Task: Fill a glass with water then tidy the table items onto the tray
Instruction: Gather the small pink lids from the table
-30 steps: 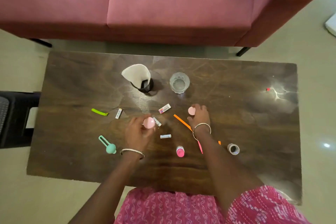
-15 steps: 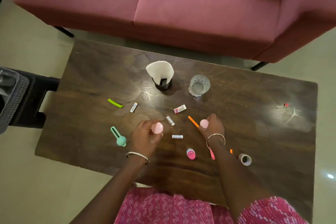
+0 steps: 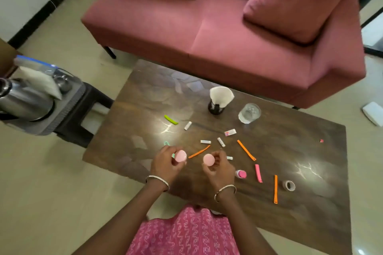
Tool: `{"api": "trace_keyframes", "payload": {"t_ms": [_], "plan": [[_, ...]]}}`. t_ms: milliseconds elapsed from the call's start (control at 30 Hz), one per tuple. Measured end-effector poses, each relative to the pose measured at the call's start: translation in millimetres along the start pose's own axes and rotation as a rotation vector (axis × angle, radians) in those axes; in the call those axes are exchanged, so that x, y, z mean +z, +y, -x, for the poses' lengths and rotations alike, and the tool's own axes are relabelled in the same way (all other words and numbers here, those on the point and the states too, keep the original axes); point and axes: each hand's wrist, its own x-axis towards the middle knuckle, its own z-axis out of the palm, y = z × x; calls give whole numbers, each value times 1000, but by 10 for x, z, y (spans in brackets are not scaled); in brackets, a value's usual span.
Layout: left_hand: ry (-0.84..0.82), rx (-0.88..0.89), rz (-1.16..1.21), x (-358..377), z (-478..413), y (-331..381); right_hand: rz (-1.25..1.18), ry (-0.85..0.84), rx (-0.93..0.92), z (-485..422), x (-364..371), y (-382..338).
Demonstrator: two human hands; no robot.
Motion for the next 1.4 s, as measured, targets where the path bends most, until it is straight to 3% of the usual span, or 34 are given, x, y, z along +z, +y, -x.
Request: {"api": "trace_keyframes", "payload": {"t_ms": [433,767,1067,1400], "plan": [[208,-110,31,-2025,811,-1462,-76,-159,-225,1186,1663,-1603],[461,-257,123,-2940,670,-2232,30,-349,-411,1298,2725,-2435],[433,-281,48,-3506,-256,-2817,60,-372,-421,699,3658,-3099],[228,-311,-120,-3959,-1721,-3309,146,-339,-298,-218,4543,-3785]]}}
